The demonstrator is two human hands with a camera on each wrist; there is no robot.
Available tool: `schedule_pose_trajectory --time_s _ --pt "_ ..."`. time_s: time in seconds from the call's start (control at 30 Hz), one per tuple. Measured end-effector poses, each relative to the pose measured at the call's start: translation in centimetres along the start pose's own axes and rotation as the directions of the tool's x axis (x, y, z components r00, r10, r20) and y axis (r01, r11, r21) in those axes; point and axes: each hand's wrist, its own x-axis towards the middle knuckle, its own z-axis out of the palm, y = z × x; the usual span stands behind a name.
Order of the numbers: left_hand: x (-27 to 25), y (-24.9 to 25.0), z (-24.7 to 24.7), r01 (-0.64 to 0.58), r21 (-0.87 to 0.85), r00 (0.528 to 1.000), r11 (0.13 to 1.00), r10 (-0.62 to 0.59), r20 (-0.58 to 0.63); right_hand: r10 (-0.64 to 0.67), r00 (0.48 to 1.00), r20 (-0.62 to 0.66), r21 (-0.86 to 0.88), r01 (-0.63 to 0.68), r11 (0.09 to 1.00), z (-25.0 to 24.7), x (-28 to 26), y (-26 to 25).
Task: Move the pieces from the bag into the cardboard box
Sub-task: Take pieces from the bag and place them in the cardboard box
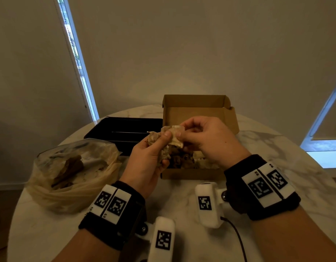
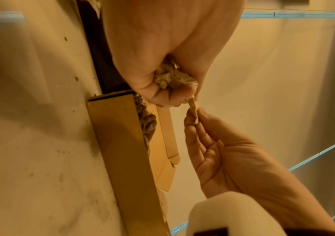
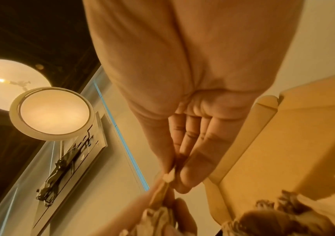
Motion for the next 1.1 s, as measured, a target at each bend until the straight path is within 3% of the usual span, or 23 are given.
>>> schedule_pose_trajectory --time_s 0.17,0.33,0.57,0.63,0.77,0.83,0.97,1.03,1.1 --pt "0.3 -0.1 -0.2 0.010 0.019 0.999 1.000 -0.009 -0.041 0.069 0.995 -0.072 -0.187 -0.081 0.979 -2.9 -0.1 0.1" --pt "0.5 -0.3 -0.3 0.021 0.029 0.997 0.999 -0.019 -0.074 0.330 0.944 -0.020 -0.406 -0.309 0.860 -4.6 -0.8 0.9" --pt "0.4 -0.2 -0.3 0.021 0.024 0.996 1.000 -0.019 -0.083 0.429 0.902 -0.055 -0.536 -0.389 0.749 -3.7 -0.1 1.6" --pt "0.3 -0.1 -0.2 0.026 0.027 0.996 0.999 -0.023 -0.085 0.412 0.908 -0.080 -0.537 -0.388 0.749 -3.8 -0.3 1.4" --pt "0.4 -0.2 -0.2 0.028 0.034 0.995 0.999 -0.025 -0.097 0.244 0.964 -0.109 -0.541 -0.263 0.799 -4.1 -0.9 0.3" --pt "0.5 -0.2 -0.2 0.033 0.034 0.994 0.999 -0.030 -0.102 0.274 0.961 -0.043 -0.582 -0.247 0.775 -3.9 -1.1 0.1" --pt "0.4 0.0 -0.2 0.062 0.017 0.990 0.998 -0.059 -0.128 0.432 0.900 0.063 -0.786 -0.222 0.577 -2.8 -0.9 0.5" --pt "0.4 0.0 -0.1 0.075 0.010 0.987 0.997 -0.073 -0.140 0.428 0.902 0.053 -0.789 -0.225 0.572 -2.9 -0.7 0.6" --pt "0.4 0.1 -0.2 0.083 0.005 0.985 0.996 -0.082 -0.151 0.388 0.920 0.061 -0.752 -0.213 0.624 -3.1 -0.8 0.6"
